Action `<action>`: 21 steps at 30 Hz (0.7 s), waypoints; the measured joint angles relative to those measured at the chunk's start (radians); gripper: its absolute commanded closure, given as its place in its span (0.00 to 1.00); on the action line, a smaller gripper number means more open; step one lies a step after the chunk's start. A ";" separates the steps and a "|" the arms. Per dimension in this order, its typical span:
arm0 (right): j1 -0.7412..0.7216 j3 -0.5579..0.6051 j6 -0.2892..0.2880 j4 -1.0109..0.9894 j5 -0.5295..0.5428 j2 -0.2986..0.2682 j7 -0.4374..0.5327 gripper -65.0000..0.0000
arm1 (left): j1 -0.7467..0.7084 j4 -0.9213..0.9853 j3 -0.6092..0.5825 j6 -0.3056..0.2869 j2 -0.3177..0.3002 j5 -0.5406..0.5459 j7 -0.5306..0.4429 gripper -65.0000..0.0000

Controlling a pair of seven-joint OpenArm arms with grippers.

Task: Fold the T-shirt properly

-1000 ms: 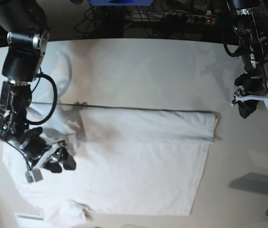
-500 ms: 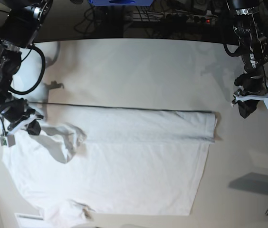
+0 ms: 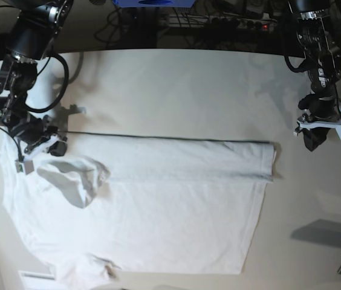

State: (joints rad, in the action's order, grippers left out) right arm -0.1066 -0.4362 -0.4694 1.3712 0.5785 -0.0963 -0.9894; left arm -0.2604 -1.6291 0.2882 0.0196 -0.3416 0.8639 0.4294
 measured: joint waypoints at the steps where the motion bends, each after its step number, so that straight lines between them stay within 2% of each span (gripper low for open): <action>1: -0.015 0.000 0.000 -0.018 0.000 -0.003 0.006 0.99 | 0.000 0.000 0.000 -0.001 0.000 0.000 0.001 0.71; 5: -0.059 0.002 0.000 -0.065 0.006 -0.005 0.059 1.00 | 0.000 -0.001 0.000 0.000 -0.001 0.000 0.000 0.71; 11: -0.150 0.003 0.000 -0.207 0.002 -0.041 0.066 1.00 | 0.000 -0.001 0.000 0.000 -0.002 0.000 0.000 0.71; 14: -0.186 0.006 0.000 -0.254 -0.001 -0.035 0.085 1.00 | 0.000 -0.001 0.000 -0.001 -0.002 0.000 0.000 0.71; 21: -0.275 0.243 0.000 -0.375 0.007 -0.061 0.209 1.00 | 0.034 -0.006 -0.010 0.000 -0.003 -0.002 0.004 0.71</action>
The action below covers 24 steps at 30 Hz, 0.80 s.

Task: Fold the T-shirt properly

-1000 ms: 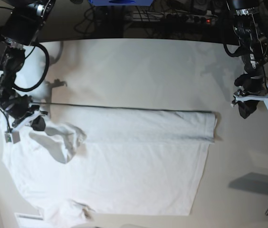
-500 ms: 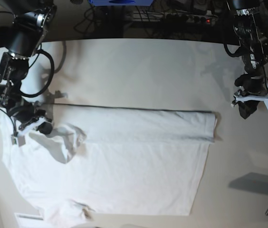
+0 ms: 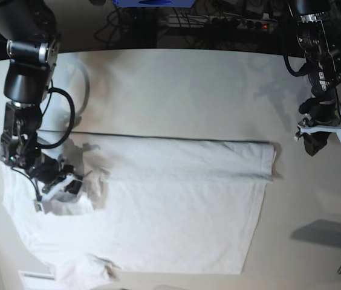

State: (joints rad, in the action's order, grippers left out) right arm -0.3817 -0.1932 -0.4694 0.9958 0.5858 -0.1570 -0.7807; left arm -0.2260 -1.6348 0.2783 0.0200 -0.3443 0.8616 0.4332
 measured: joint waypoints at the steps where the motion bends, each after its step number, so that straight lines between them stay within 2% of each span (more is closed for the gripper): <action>1: -0.010 0.027 0.000 -0.022 -0.001 -0.003 0.025 1.00 | 0.005 -0.001 -0.013 0.000 -0.007 -0.001 -0.006 0.71; 5: -0.011 0.172 0.006 -0.039 -0.005 -0.026 0.097 1.00 | 0.039 0.000 -0.114 0.000 -0.048 -0.006 0.000 0.71; 8: -0.026 0.217 0.006 -0.034 -0.005 -0.053 0.101 1.00 | 0.089 -0.001 -0.199 -0.002 -0.061 -0.110 -0.001 0.71; 12: 0.052 0.121 -0.003 0.098 0.011 -0.095 0.118 1.00 | 0.144 0.021 -0.269 -0.021 -0.038 -0.256 -0.003 0.71; 17: 0.216 -0.040 0.011 0.264 -0.005 -0.137 0.101 1.00 | 0.204 0.093 -0.299 -0.005 0.006 -0.320 0.003 0.71; 20: 0.297 -0.097 0.051 0.351 -0.008 -0.133 0.072 1.00 | 0.233 0.119 -0.361 -0.005 0.003 -0.365 0.000 0.71; 24: 0.386 -0.131 0.043 0.420 0.006 -0.116 0.076 1.00 | 0.247 0.124 -0.437 -0.020 0.012 -0.391 -0.004 0.71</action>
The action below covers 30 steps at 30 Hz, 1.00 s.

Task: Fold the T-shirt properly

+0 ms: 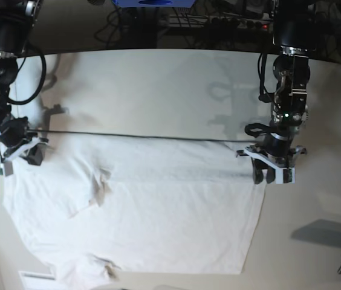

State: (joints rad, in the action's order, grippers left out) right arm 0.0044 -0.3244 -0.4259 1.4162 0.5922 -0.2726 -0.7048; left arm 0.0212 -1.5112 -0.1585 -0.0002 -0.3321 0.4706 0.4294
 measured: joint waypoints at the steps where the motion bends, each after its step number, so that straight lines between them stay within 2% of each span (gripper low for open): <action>1: 0.002 0.000 0.005 -0.003 -0.006 0.002 -0.005 1.00 | 0.004 0.011 -0.009 0.001 0.002 -0.007 0.000 0.71; 4: -0.009 -0.001 0.001 -0.039 -0.002 -0.007 0.016 1.00 | 0.020 0.071 -0.021 0.002 0.002 -0.014 -0.004 0.74; 7: -0.012 0.000 0.003 -0.088 -0.006 -0.006 0.056 1.00 | 0.033 0.150 -0.019 0.005 0.002 -0.019 0.000 0.88; 8: -0.009 0.002 0.005 -0.100 -0.006 -0.007 0.068 1.00 | 0.034 0.168 -0.019 0.016 0.002 -0.018 0.004 0.90; 16: -0.018 0.006 -0.014 -0.195 0.016 -0.028 0.118 1.00 | 0.042 0.222 -0.019 0.000 -0.004 -0.018 -0.037 0.92; 18: -0.018 0.006 -0.015 -0.195 0.009 -0.028 0.121 1.00 | 0.028 0.217 -0.019 0.001 -0.004 -0.019 -0.039 0.98; 25: -0.004 0.008 -0.016 -0.117 -0.208 -0.011 0.097 1.00 | -0.060 0.145 -0.012 0.003 -0.007 -0.019 -0.061 1.00; 30: 0.062 0.008 -0.010 -0.018 -0.279 0.000 0.084 1.00 | -0.118 0.103 -0.005 0.003 -0.010 -0.018 -0.079 1.00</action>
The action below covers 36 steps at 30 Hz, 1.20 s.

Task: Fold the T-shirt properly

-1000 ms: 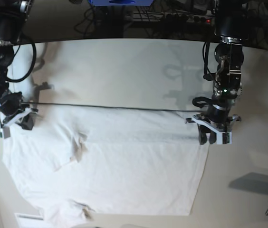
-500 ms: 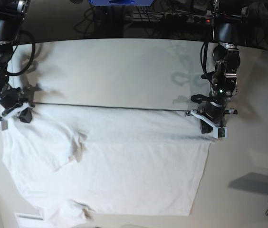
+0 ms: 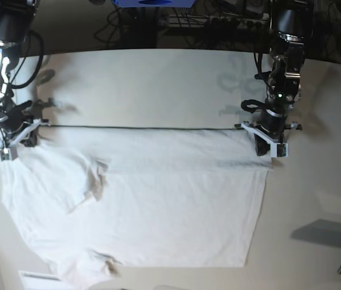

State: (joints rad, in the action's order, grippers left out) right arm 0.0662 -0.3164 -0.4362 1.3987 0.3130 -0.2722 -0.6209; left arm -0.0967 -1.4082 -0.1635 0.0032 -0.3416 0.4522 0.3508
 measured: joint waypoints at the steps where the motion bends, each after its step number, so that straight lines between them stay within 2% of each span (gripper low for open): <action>1: 0.010 0.000 0.000 0.011 -0.002 0.000 -0.001 1.00 | -0.011 -0.010 0.000 0.000 0.000 0.000 0.000 1.00; 8: 0.069 0.000 0.004 0.091 -0.007 -0.001 -0.058 1.00 | -0.057 -0.062 0.000 0.000 -0.022 0.014 0.016 1.00; 14: 0.132 -0.003 0.004 0.172 -0.015 -0.005 -0.114 1.00 | -0.169 -0.178 0.003 0.001 -0.062 0.007 0.047 1.00; 19: 0.197 -0.003 0.008 0.243 -0.020 -0.003 -0.132 1.00 | -0.269 -0.233 0.100 -0.007 -0.063 0.015 0.057 1.00; 26: 0.279 -0.002 0.004 0.294 -0.013 0.002 -0.111 1.00 | -0.423 -0.325 0.222 0.000 -0.065 0.008 0.084 1.00; 36: 0.288 -0.003 0.004 0.299 -0.013 0.002 -0.107 1.00 | -0.452 -0.500 0.249 -0.002 -0.061 0.011 0.075 1.00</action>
State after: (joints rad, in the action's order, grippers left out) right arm 0.3546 -0.3195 -0.4324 1.6981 0.3000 -0.2707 -0.7277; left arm -0.5484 -1.9083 0.0856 0.0010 -0.4030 0.4637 0.4255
